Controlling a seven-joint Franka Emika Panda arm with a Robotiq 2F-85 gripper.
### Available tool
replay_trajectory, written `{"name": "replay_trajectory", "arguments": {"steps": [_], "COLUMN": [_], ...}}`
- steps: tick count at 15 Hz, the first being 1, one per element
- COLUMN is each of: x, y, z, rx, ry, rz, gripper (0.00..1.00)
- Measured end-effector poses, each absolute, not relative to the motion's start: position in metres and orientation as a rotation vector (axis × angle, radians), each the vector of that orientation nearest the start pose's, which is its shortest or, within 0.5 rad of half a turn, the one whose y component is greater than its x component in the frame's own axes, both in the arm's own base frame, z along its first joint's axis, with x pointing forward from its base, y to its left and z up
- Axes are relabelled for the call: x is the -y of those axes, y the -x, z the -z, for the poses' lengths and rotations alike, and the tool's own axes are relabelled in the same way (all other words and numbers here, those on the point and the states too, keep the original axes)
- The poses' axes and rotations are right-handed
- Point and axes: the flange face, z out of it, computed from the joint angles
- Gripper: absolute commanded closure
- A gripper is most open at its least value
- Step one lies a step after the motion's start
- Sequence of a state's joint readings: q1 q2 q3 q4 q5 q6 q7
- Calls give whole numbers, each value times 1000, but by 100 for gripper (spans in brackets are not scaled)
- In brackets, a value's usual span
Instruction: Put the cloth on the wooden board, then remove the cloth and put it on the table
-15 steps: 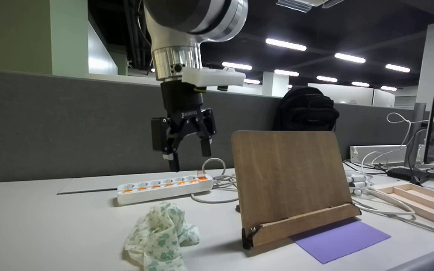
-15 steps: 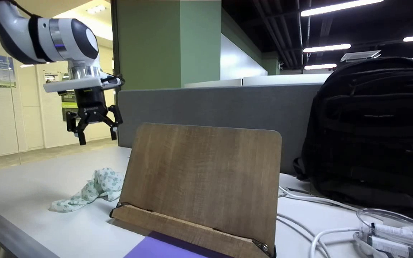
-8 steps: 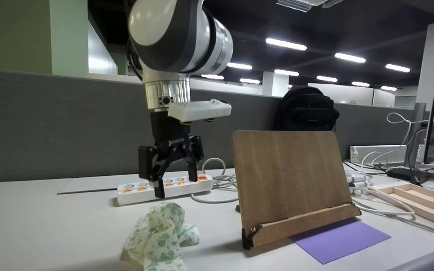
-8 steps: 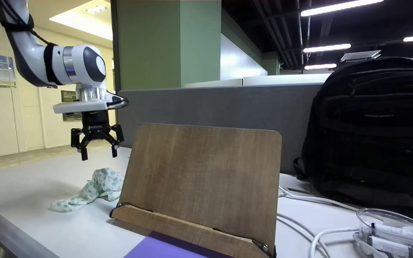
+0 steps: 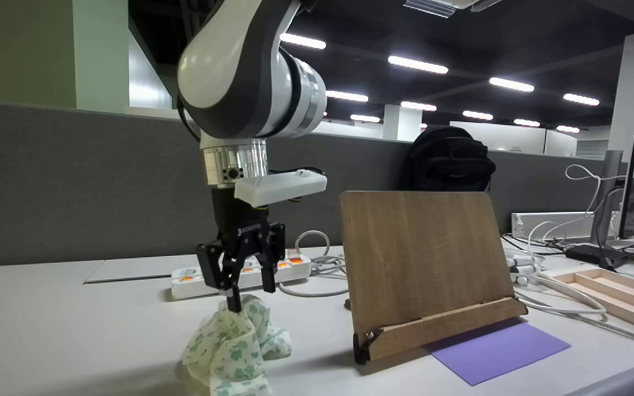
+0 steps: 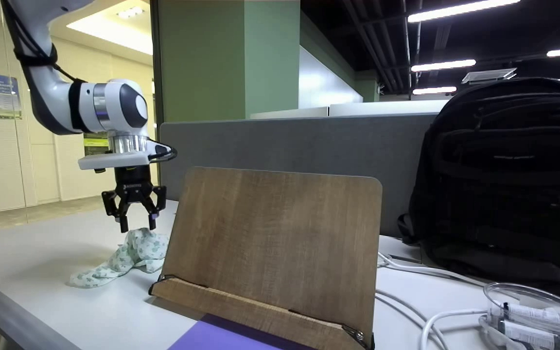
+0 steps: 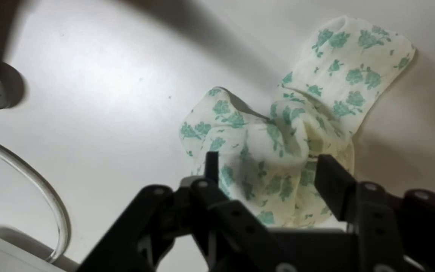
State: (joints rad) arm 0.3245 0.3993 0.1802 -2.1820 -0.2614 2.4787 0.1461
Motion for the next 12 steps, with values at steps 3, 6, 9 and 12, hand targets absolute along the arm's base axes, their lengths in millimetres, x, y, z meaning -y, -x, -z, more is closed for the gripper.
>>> {"name": "replay_trajectory", "arguments": {"steps": [3, 6, 9, 12], "x": [-263, -262, -268, -277], "y": [-485, -487, -486, -493], "z": [-190, -184, -185, -203], "rx": [876, 859, 865, 813], "ry": [3140, 3150, 3149, 3160], "rz": [-100, -110, -100, -29], "gripper": [83, 99, 100, 99]}}
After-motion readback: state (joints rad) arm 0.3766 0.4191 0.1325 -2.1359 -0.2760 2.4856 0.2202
